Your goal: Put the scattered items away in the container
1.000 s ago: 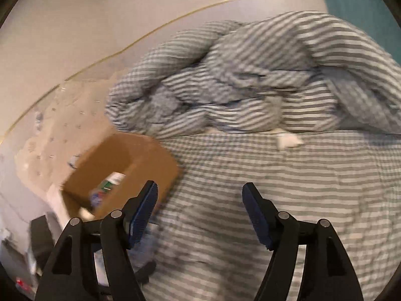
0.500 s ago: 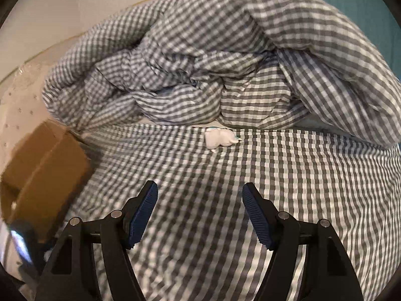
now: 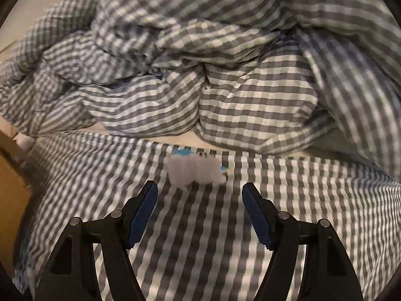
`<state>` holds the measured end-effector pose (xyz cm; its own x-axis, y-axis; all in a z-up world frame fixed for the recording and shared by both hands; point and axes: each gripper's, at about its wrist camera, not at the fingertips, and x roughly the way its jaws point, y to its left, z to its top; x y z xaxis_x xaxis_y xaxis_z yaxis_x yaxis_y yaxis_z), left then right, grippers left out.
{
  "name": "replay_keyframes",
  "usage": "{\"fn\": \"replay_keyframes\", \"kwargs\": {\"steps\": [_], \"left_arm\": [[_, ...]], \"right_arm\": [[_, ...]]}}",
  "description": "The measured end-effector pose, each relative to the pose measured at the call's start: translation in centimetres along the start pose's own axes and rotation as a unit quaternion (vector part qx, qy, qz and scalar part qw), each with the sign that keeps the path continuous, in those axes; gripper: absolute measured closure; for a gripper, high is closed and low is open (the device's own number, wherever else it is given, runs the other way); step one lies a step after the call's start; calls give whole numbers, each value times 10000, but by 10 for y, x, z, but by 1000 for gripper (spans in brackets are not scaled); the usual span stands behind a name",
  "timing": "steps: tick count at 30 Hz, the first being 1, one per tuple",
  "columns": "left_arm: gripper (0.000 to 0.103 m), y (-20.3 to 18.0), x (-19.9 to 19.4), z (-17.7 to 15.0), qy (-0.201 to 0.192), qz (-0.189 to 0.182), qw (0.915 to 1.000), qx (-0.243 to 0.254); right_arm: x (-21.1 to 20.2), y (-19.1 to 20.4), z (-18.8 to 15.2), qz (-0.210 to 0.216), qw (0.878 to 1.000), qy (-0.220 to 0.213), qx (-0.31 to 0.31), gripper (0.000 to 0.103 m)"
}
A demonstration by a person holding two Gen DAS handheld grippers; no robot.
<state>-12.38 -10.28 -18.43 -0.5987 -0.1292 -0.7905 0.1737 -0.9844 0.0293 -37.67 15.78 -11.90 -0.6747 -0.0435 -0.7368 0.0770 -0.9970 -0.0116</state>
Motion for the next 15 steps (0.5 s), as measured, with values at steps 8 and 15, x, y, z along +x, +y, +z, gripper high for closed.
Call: {"fn": "replay_keyframes", "kwargs": {"steps": [8, 15], "left_arm": [[75, -3, 5, -3, 15, 63, 9996, 288], [34, 9, 14, 2, 29, 191, 9996, -190]], "right_arm": [[58, 8, 17, -374, 9988, 294, -69, 34], [85, -1, 4, 172, 9981, 583, 136, 11]]}}
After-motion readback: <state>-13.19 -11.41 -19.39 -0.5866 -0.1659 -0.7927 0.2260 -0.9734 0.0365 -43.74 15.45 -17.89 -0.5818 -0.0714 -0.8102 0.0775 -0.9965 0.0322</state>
